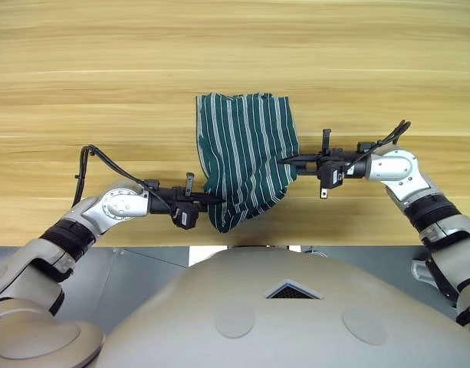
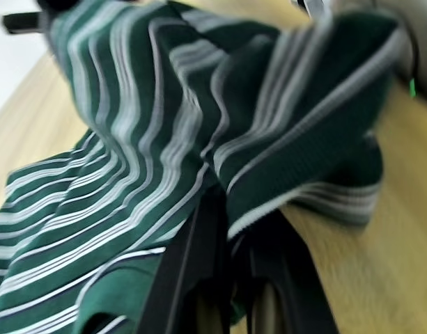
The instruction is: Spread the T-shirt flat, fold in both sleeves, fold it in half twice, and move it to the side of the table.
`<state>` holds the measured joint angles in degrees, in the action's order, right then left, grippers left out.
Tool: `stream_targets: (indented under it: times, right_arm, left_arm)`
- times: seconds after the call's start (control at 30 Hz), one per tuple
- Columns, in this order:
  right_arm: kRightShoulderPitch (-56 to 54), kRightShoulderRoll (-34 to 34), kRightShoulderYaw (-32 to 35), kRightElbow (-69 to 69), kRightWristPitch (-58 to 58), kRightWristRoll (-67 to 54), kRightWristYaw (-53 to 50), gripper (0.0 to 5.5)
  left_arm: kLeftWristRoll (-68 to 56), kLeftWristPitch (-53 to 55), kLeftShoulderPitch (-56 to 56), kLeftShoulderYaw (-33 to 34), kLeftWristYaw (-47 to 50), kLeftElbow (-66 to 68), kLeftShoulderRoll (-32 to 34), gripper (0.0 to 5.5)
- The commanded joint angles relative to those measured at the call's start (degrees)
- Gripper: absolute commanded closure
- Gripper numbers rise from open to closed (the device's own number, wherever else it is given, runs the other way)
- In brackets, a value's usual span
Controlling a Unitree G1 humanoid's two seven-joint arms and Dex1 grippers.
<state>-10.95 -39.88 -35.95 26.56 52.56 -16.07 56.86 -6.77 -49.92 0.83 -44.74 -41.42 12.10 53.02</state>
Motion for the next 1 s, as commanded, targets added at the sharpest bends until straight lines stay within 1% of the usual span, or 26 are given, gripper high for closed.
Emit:
stream_targets:
  times: [0.03,0.1,0.27,0.37,0.5,0.6,0.8,0.9,1.0]
  right_arm:
    - [1.9,-1.1,2.3,-7.3,-13.2,-13.8,12.2,5.35]
    - [2.3,-0.5,3.2,-7.5,-18.2,-15.4,16.2,5.35]
    - [4.1,-0.8,7.8,-8.1,-29.5,-18.5,25.5,5.35]
    - [3.3,1.1,11.6,-6.2,-36.9,-20.6,28.7,5.35]
    - [-0.3,4.2,15.2,-1.4,-46.5,-20.5,31.2,5.35]
    - [-5.5,7.5,18.3,4.6,-54.0,-20.1,31.6,5.35]
    - [-11.6,13.0,22.5,15.1,-59.0,-15.7,30.4,5.35]
    - [-13.8,15.0,24.7,20.4,-60.5,-13.5,28.9,5.35]
    - [-15.5,16.8,26.4,25.0,-61.5,-10.7,25.7,5.35]
  left_arm:
    - [-21.1,13.3,-4.1,3.8,-10.4,-11.5,5.9,5.50]
    - [-26.4,18.7,-5.2,6.4,-13.4,-12.6,5.3,5.50]
    - [-34.0,29.9,-7.0,15.2,-18.9,-9.0,0.1,5.50]
    - [-33.1,36.6,-5.7,19.0,-17.2,-3.8,-5.5,5.50]
    - [-31.0,48.6,-3.2,21.0,-13.8,-1.6,-12.1,5.50]
    - [-30.0,55.6,-1.0,23.1,-12.7,-1.6,-15.0,5.50]
    - [-29.9,65.1,2.9,27.9,-11.3,-4.2,-19.7,5.50]
    - [-28.7,66.2,3.2,30.4,-10.7,-2.5,-21.4,5.50]
    - [-24.2,65.2,4.1,31.4,-8.0,1.3,-23.7,5.50]
